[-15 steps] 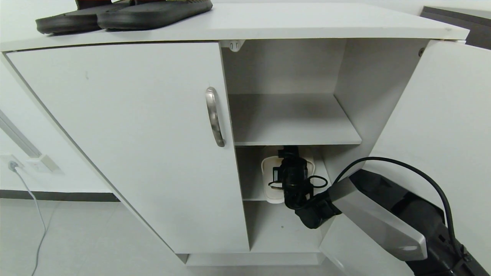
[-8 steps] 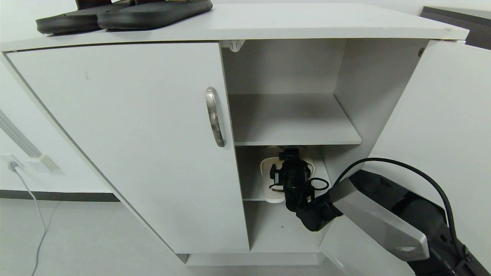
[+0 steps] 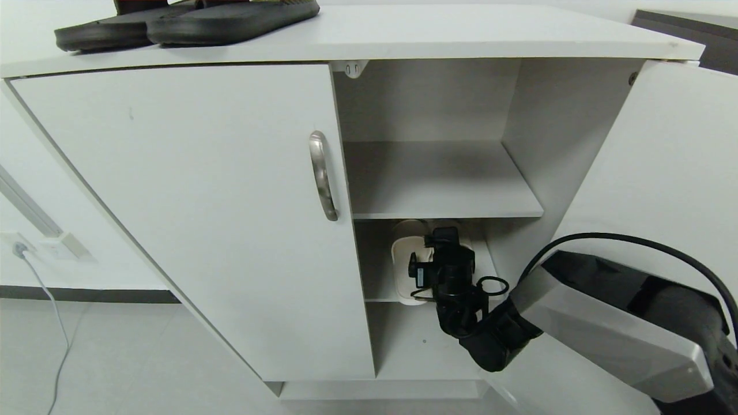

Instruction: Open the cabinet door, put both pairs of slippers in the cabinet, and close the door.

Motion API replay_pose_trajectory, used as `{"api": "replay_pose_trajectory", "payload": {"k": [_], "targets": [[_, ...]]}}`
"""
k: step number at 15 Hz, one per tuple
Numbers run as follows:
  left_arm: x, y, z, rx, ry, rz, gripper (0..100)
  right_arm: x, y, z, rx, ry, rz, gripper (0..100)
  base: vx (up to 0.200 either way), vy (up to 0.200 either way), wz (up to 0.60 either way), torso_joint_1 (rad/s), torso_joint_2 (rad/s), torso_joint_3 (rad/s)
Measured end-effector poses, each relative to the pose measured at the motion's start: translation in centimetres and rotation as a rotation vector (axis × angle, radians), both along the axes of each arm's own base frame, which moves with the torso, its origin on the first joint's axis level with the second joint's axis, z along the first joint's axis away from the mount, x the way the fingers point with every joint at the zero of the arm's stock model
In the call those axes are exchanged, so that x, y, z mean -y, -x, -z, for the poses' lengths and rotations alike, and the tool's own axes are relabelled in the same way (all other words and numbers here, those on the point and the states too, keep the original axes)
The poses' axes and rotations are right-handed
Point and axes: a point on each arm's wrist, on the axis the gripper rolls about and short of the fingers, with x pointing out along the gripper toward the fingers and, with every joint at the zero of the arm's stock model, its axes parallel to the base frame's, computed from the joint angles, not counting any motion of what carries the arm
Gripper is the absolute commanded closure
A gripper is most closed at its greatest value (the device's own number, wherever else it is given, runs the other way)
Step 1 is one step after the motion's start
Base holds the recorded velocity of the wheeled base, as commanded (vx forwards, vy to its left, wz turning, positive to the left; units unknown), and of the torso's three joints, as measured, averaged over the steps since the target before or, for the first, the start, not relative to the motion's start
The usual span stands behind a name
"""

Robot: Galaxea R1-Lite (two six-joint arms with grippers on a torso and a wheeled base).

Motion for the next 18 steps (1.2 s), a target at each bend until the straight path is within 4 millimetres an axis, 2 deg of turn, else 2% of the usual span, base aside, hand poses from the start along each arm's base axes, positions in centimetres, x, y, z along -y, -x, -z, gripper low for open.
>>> {"api": "replay_pose_trajectory", "payload": {"k": [5, 7, 11, 17, 18], "targets": [[0.0, 0.0, 0.0, 0.0, -0.002, 0.002, 100, 0.9, 6.0, -0.2, -0.031, 0.028, -0.074, 0, 0.0, 0.0, 0.0, 0.0, 0.0, 0.0], [0.0, 0.0, 0.0, 0.0, -0.002, 0.002, 100, 0.9, 7.4, -0.8, -0.016, 0.015, -0.097, 0, 0.0, 0.0, 0.0, 0.0, 0.0, 0.0], [0.0, 0.0, 0.0, 0.0, -0.002, 0.002, 100, 1.0, 7.9, -1.2, -0.013, 0.012, -0.104, 0, 0.0, 0.0, 0.0, 0.0, 0.0, 0.0], [0.0, 0.0, 0.0, 0.0, 0.0, 0.003, 100, 0.8, 8.3, -1.3, -0.011, 0.01, -0.115, 0, -0.2, 0.0, 0.0, 0.002, 0.0, 0.002], [0.0, 0.0, 0.0, 0.0, -0.001, 0.003, 100, 0.9, 8.3, -1.2, -0.013, 0.012, -0.113, 0, 0.0, 0.0, 0.0, 0.0, 0.0, 0.0]]}}
